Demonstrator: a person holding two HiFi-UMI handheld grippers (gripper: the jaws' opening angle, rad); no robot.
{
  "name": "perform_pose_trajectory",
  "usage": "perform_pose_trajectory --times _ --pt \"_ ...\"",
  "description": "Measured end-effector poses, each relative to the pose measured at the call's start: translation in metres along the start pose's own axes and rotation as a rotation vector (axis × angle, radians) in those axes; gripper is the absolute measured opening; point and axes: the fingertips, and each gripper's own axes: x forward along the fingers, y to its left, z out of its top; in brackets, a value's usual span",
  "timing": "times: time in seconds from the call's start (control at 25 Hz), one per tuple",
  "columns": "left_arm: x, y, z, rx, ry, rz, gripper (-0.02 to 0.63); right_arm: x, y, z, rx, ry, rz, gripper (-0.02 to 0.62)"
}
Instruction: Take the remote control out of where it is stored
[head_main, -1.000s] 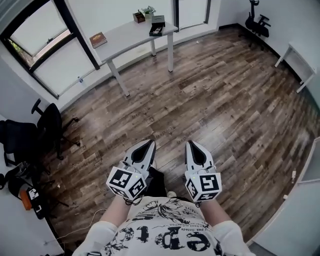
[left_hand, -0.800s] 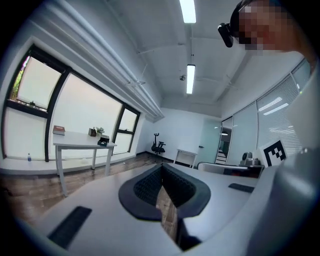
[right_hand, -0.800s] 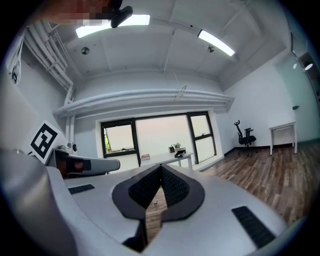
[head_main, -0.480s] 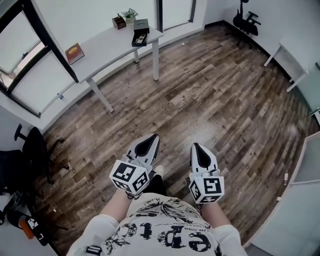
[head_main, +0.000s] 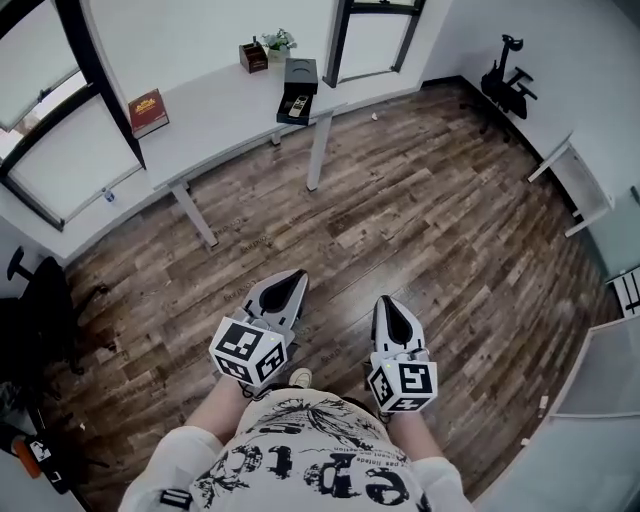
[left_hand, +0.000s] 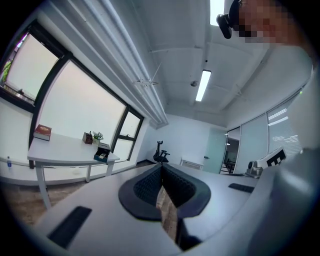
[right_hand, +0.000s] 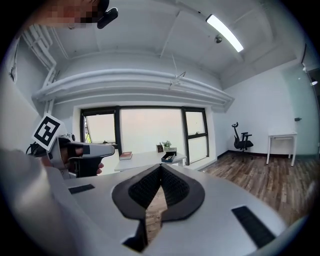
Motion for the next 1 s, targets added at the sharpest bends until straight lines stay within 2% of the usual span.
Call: perform_pose_trajectory --times 0.2,0.4,0.6,0.8,1.0 --pt "0.016 0.024 -0.002 -0.014 -0.002 0.038 0.011 0.045 -0.005 -0.006 0.004 0.031 0.045 0.003" --pt "0.043 0.055 -0.01 -0.047 0.012 0.125 0.011 0.103 -0.019 -0.004 -0.007 0.03 0.108 0.003" --pt "0.096 0.087 0.001 -0.035 -0.006 0.21 0.011 0.176 -0.046 0.01 -0.016 0.02 0.198 0.003" --pt "0.167 0.122 0.03 0.001 -0.019 0.289 0.011 0.256 -0.079 0.044 -0.037 -0.006 0.287 0.003" --pt "0.245 0.147 0.061 0.012 -0.139 0.307 0.011 0.323 -0.126 0.071 -0.052 -0.019 0.332 0.003"
